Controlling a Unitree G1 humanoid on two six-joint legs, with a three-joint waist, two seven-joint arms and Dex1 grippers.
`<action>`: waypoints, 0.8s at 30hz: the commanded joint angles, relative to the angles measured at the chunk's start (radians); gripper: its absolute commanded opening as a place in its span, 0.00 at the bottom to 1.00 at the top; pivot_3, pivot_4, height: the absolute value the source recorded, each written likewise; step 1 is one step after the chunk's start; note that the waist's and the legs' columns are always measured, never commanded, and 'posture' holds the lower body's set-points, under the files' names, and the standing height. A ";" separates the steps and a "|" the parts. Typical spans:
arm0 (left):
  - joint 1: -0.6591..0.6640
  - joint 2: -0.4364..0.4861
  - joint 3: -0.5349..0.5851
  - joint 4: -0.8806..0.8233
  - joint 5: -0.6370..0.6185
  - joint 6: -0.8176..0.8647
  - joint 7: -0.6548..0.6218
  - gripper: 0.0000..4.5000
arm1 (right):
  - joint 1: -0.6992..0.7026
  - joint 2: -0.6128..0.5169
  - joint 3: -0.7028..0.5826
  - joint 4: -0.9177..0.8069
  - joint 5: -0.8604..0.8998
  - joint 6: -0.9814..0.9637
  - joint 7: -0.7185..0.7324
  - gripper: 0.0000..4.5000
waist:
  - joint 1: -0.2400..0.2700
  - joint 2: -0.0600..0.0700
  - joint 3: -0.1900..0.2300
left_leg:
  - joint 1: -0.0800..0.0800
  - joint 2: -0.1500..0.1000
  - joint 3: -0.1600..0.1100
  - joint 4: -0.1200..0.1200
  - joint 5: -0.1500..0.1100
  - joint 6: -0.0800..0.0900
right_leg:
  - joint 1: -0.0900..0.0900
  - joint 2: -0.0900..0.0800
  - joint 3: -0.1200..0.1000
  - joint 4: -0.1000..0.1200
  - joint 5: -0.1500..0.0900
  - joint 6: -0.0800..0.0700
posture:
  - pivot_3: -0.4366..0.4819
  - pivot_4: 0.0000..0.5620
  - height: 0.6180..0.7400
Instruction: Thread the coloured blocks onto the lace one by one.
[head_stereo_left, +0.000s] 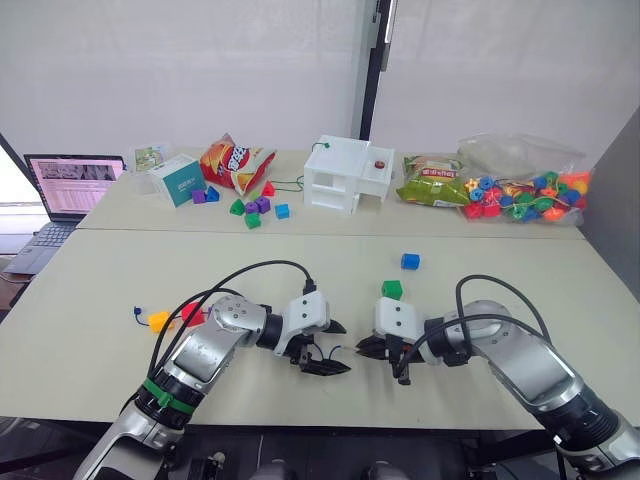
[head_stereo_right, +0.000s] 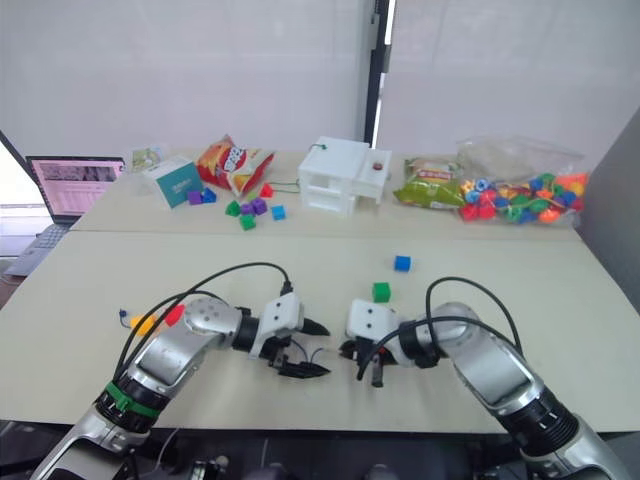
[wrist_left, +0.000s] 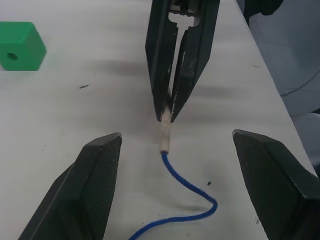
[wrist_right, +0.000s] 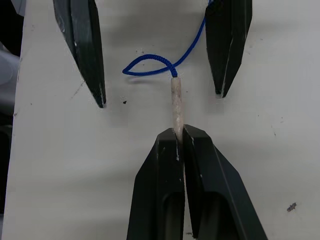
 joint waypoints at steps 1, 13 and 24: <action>-0.024 -0.015 -0.018 -0.007 0.005 0.008 0.003 0.83 | -0.014 0.000 -0.007 -0.029 -0.001 0.008 0.004 0.00 | 0.000 0.000 0.000 | 0.000 0.000 0.000 0.000 0.000 0.000 | 0.000 0.000 0.000 0.000 0.000 0.000 | 0.48 0.27 1.00; -0.033 -0.005 -0.014 0.006 0.007 0.010 -0.004 0.29 | -0.008 -0.006 -0.011 -0.032 -0.001 0.010 0.006 0.00 | 0.001 0.000 0.000 | 0.000 0.000 0.000 0.000 0.000 0.000 | 0.000 0.000 0.000 0.000 0.000 0.000 | 0.48 0.27 1.00; -0.039 -0.013 -0.002 0.008 0.000 0.022 0.010 0.00 | 0.000 -0.011 -0.007 -0.034 -0.003 0.005 0.015 0.00 | 0.002 0.000 0.000 | 0.000 0.000 0.000 0.000 0.000 0.000 | 0.000 -0.001 0.000 0.000 0.000 0.000 | 0.48 0.27 1.00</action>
